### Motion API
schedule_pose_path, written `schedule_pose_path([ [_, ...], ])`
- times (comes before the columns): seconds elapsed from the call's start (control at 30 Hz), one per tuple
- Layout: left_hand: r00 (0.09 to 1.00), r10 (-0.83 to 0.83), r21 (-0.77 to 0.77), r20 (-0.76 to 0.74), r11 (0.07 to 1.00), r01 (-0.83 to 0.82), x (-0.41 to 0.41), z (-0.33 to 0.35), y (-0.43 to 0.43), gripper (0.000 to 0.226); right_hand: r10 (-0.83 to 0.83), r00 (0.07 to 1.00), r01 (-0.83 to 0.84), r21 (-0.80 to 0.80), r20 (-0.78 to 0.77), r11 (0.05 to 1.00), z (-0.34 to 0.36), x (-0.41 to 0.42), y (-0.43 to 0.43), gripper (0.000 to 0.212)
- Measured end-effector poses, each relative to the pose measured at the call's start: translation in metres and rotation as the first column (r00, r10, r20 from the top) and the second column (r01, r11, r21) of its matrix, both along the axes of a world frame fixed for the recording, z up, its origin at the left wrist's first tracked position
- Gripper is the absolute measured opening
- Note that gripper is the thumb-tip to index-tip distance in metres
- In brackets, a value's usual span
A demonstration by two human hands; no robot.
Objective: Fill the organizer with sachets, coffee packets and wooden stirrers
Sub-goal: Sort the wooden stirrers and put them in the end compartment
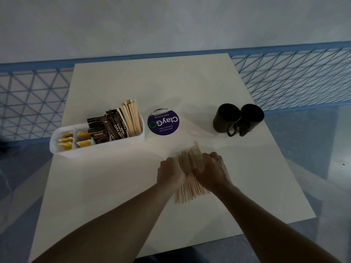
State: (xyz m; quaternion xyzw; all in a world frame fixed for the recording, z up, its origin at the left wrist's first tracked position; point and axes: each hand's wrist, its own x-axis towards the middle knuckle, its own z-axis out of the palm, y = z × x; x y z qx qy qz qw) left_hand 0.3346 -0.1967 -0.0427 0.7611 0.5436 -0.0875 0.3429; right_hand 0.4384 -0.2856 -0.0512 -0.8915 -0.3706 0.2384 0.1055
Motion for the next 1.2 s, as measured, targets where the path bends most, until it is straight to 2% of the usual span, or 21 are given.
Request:
schedule_pose_path([
  [0.23,0.999,0.005,0.074,-0.033,0.997,-0.002,0.003,-0.01,-0.003,0.02,-0.098,0.994,0.101,0.041,-0.056,0.994,-0.002,0.001,0.007,0.009],
  [0.4,1.0,-0.017,0.086,-0.017,0.996,0.018,0.001,-0.015,-0.001,0.02,-0.129,0.989,0.132,0.038,-0.072,0.991,-0.001,0.006,0.008,0.016],
  [0.57,0.999,-0.028,0.085,-0.02,0.996,0.029,0.003,-0.014,0.0,0.018,-0.128,0.989,0.13,0.027,-0.073,0.991,0.001,0.007,0.01,0.012],
  [0.73,0.999,0.001,0.089,-0.045,0.996,0.003,0.006,-0.015,0.001,0.02,-0.126,0.991,0.129,0.058,-0.053,0.99,-0.005,0.004,0.014,0.031],
  [0.97,0.997,-0.078,0.111,-0.002,0.991,0.078,0.005,-0.021,0.006,0.024,-0.209,0.965,0.21,-0.009,-0.157,0.978,-0.011,0.014,0.022,0.023],
  [1.2,0.99,-0.137,0.131,0.034,0.983,0.132,0.002,-0.021,0.006,0.02,-0.166,0.972,0.164,-0.022,-0.169,0.986,-0.009,0.016,0.023,0.016],
])
